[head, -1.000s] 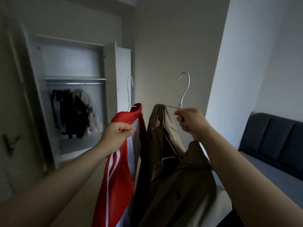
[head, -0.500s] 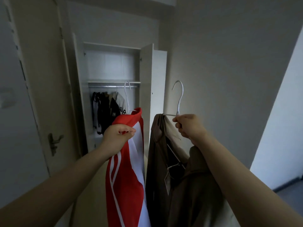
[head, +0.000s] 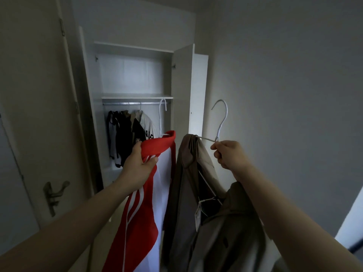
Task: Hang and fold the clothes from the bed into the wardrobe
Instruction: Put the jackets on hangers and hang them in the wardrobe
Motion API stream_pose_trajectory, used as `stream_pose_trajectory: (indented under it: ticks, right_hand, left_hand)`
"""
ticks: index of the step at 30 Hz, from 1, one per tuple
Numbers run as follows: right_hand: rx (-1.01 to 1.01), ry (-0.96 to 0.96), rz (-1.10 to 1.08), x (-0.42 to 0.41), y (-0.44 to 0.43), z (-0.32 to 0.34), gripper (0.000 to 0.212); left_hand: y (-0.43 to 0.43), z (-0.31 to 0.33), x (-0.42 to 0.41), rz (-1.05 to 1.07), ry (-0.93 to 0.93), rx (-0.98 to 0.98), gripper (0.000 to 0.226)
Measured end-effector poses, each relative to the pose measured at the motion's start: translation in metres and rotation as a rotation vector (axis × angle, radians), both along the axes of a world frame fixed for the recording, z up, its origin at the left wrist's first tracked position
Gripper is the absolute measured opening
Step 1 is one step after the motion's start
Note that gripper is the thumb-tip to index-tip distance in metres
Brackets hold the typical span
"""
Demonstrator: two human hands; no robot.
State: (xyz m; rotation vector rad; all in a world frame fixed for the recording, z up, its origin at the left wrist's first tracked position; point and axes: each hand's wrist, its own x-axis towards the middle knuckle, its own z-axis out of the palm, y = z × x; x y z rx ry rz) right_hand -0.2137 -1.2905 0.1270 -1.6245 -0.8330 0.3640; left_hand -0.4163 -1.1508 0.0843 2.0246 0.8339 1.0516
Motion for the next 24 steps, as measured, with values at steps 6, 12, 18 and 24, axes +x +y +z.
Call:
stream_pose_trajectory:
  ticks: [6,12,18,24]
  right_hand:
    - [0.021,0.035,-0.023,0.029,0.081,-0.01,0.03]
    - [0.072,0.138,0.035,0.067,0.164,-0.019,0.027]
    - [0.056,0.187,0.067,0.109,0.249,-0.022,0.027]
    - [0.027,0.185,0.079,0.147,0.32,-0.033,0.026]
  left_hand:
    - [0.09,-0.009,0.027,-0.005,0.031,0.013,0.057]
    - [0.168,-0.012,0.057,0.057,0.06,0.039,0.056]
    - [0.238,-0.013,0.099,0.09,0.076,0.041,0.055]
    - [0.307,-0.025,0.136,0.109,0.081,0.02,0.052]
